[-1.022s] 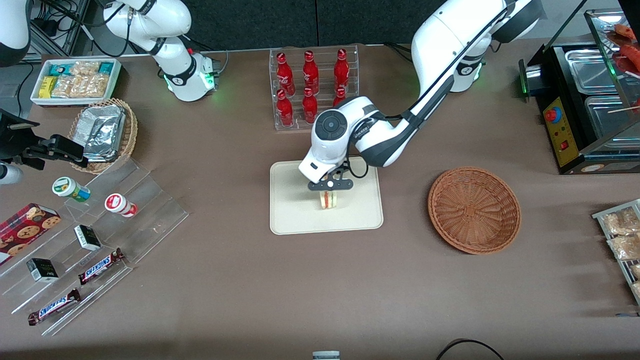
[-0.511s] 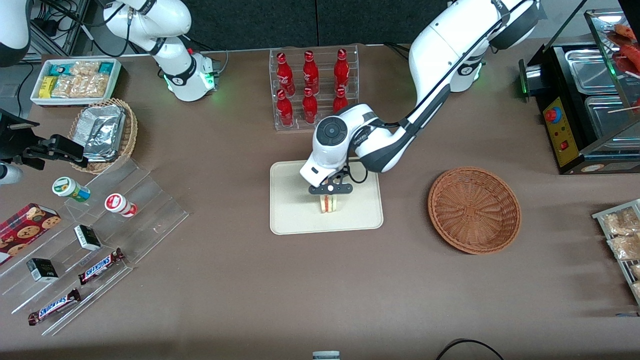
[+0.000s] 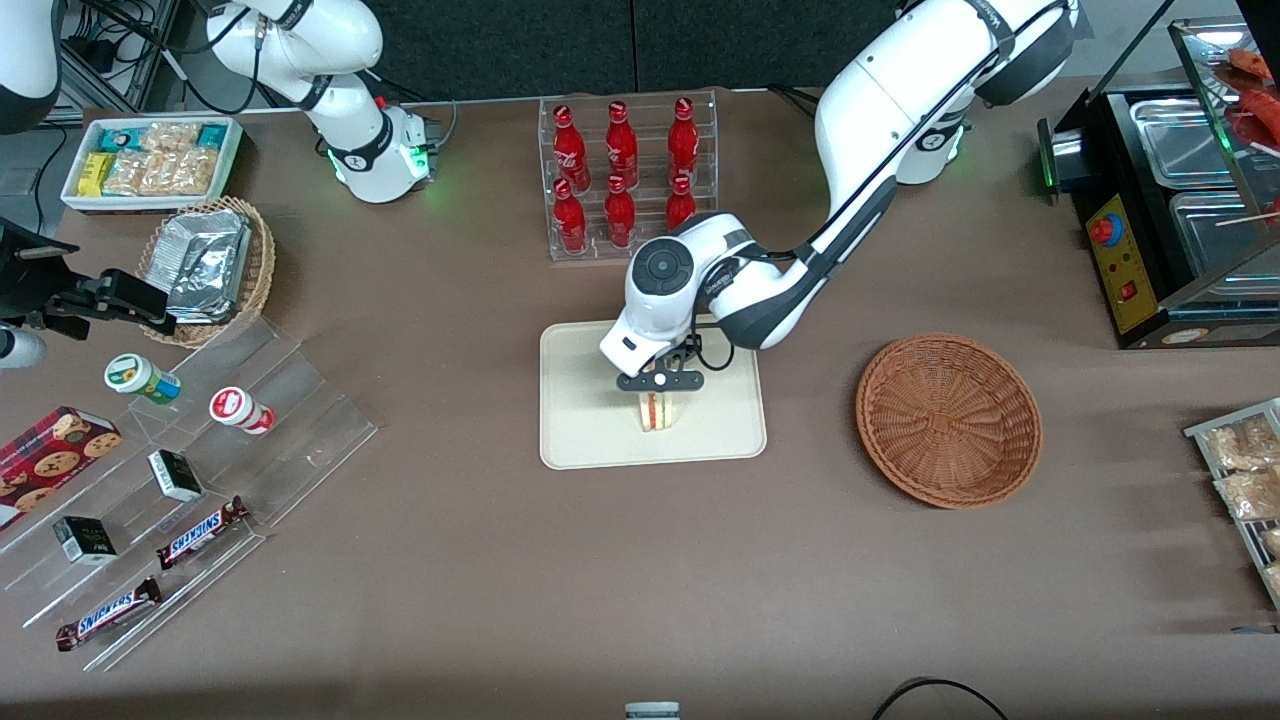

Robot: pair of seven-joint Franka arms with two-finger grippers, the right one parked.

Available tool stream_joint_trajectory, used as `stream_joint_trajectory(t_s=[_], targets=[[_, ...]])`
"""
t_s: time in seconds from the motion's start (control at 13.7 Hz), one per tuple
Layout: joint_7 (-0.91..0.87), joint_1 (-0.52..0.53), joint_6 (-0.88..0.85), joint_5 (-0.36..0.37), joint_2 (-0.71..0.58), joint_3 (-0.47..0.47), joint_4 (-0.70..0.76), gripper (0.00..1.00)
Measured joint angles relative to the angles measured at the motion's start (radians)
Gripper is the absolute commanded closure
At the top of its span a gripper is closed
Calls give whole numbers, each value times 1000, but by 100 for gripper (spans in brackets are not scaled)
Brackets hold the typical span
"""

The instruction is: Place sandwich from basket to tray

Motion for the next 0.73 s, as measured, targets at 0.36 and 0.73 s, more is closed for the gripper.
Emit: stream_joint_trajectory(t_s=[0.36,0.73], targets=[[-37,7,-146,-47,-71,-2,33,0],[-49,83,-385,-161,-310,-1,43,0]])
